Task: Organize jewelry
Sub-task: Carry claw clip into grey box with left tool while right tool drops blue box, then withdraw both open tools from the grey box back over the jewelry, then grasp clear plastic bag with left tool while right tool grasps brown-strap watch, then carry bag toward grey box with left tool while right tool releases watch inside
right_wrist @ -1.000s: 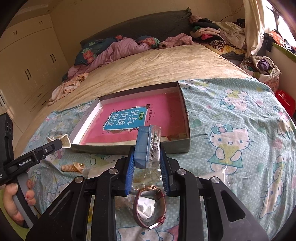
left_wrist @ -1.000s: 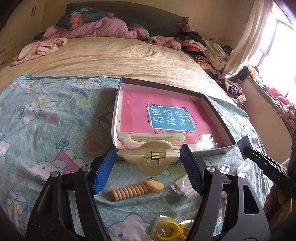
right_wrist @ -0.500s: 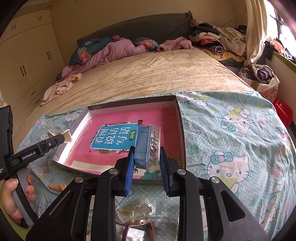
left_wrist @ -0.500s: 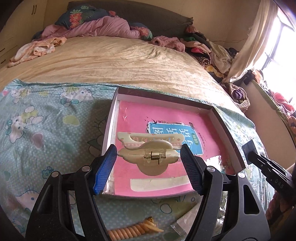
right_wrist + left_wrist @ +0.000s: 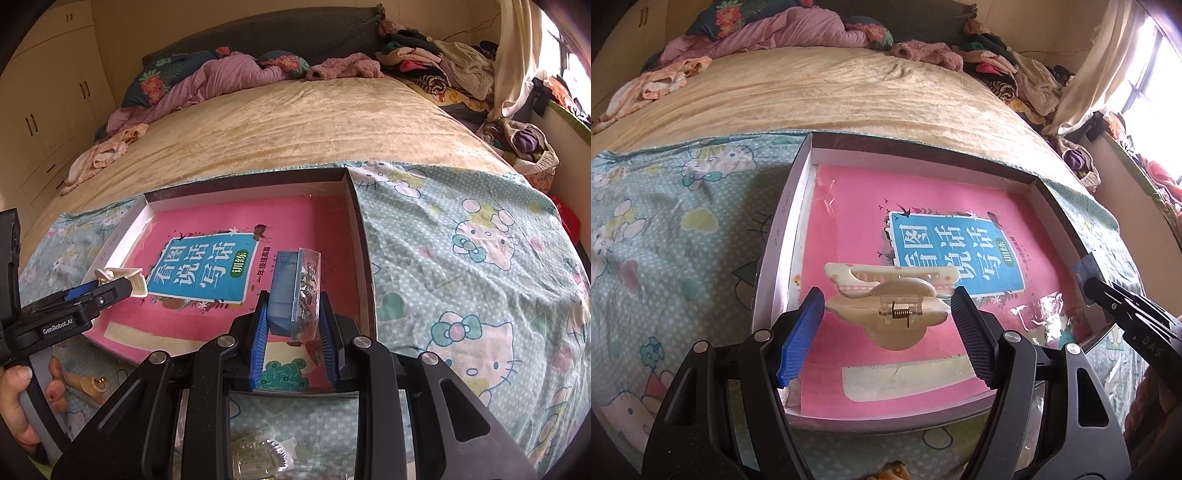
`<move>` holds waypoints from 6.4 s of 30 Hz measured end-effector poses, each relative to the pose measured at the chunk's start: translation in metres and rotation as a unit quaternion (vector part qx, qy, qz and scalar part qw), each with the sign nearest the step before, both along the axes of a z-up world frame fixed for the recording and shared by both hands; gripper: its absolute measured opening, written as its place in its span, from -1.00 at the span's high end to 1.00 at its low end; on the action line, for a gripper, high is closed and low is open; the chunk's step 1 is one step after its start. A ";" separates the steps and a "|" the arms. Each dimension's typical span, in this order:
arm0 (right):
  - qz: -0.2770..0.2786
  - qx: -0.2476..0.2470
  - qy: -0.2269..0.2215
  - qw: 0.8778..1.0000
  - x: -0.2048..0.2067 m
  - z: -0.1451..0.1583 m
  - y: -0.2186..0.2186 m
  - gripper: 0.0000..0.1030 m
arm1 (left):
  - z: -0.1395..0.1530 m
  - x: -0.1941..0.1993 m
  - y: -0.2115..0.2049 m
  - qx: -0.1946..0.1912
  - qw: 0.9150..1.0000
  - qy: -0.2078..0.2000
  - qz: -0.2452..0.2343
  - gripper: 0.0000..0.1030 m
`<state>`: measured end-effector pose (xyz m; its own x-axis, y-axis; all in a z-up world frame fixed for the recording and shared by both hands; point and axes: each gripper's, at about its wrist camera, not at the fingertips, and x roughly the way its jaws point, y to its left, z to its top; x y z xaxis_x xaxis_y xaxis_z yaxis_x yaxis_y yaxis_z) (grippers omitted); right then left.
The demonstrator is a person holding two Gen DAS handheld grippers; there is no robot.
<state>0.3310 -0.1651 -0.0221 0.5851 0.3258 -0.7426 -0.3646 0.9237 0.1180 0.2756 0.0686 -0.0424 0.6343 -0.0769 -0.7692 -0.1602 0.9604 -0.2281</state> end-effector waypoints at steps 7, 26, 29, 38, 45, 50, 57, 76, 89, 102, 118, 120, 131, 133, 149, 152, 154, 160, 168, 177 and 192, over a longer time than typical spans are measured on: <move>-0.008 -0.019 0.018 1.000 0.008 -0.019 0.004 0.52 | -0.001 0.002 -0.001 0.008 1.000 0.001 -0.003 -0.22; -0.021 0.039 0.035 0.998 -0.007 -0.005 -0.016 -0.25 | -0.001 0.002 -0.004 0.015 1.000 0.009 -0.003 -0.25; -0.026 0.046 0.033 0.998 -0.014 -0.001 -0.021 -0.33 | 0.002 -0.001 -0.004 0.016 1.000 0.007 -0.005 -0.42; -0.033 0.075 0.024 0.996 -0.033 0.014 -0.035 -0.46 | 0.022 -0.016 -0.001 0.017 1.000 -0.009 0.004 -0.67; -0.035 0.092 0.007 0.995 -0.050 0.034 -0.044 -0.50 | 0.048 -0.035 -0.001 0.003 0.999 -0.033 0.005 -0.81; -0.034 0.096 -0.011 0.995 -0.064 0.050 -0.048 -0.60 | 0.066 -0.050 -0.005 -0.009 0.998 -0.054 -0.002 -0.81; -0.021 0.103 -0.035 0.994 -0.087 0.072 -0.048 -0.63 | 0.085 -0.069 -0.007 -0.016 0.997 -0.076 -0.007 -0.81; -0.001 0.101 -0.065 0.993 -0.146 0.094 -0.051 -0.63 | 0.092 -0.122 -0.017 -0.006 0.996 -0.083 -0.035 -0.81; 0.002 0.084 -0.055 0.995 -0.171 0.080 -0.055 -0.63 | 0.073 -0.144 -0.042 0.009 0.995 -0.056 -0.077 -0.81; 0.011 0.064 -0.038 0.997 -0.187 0.060 -0.056 -0.63 | 0.052 -0.158 -0.061 0.036 0.993 -0.031 -0.110 -0.81; 0.019 0.008 -0.010 1.000 -0.198 0.018 -0.053 -0.63 | 0.023 -0.157 -0.073 0.031 0.990 0.000 -0.135 -0.81; 0.022 -0.004 -0.008 1.000 -0.197 0.011 -0.050 -0.62 | 0.019 -0.154 -0.075 0.032 0.990 0.004 -0.138 -0.81; 0.040 -0.075 -0.005 0.996 -0.185 -0.023 -0.029 -0.19 | 0.000 -0.129 -0.082 0.031 0.987 0.019 -0.160 -0.70; 0.042 -0.080 -0.002 0.996 -0.180 -0.026 -0.027 -0.13 | -0.004 -0.124 -0.083 0.033 0.986 0.024 -0.162 -0.64; 0.041 -0.040 0.000 0.998 -0.163 -0.026 -0.038 0.53 | -0.012 -0.076 -0.090 0.066 0.980 0.038 -0.186 -0.44; 0.032 -0.009 0.008 0.999 -0.160 -0.024 -0.048 0.54 | -0.018 -0.068 -0.093 0.065 0.978 0.047 -0.191 -0.26; 0.028 0.010 0.014 0.999 -0.158 -0.023 -0.055 0.54 | -0.021 -0.065 -0.095 0.071 0.977 0.048 -0.193 -0.21; 0.019 0.044 0.012 0.999 -0.159 -0.018 -0.066 0.56 | -0.023 -0.058 -0.094 0.061 0.978 0.044 -0.193 -0.17; 0.012 0.041 -0.019 0.999 -0.166 -0.009 -0.070 0.58 | -0.012 -0.063 -0.091 0.026 0.979 0.020 -0.199 0.06; 0.008 0.033 -0.046 0.998 -0.171 0.002 -0.073 0.63 | 0.018 -0.082 -0.086 -0.009 0.981 -0.025 -0.191 0.07; 0.018 0.029 -0.082 0.996 -0.181 0.024 -0.067 0.71 | 0.042 -0.100 -0.049 -0.027 0.988 -0.058 -0.142 0.07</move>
<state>0.1503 -0.2317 0.0021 0.6845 0.3882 -0.6171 -0.4159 0.9031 0.1068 0.1754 0.0200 -0.0001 0.6645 -0.3028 -0.6832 0.1431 0.9489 -0.2813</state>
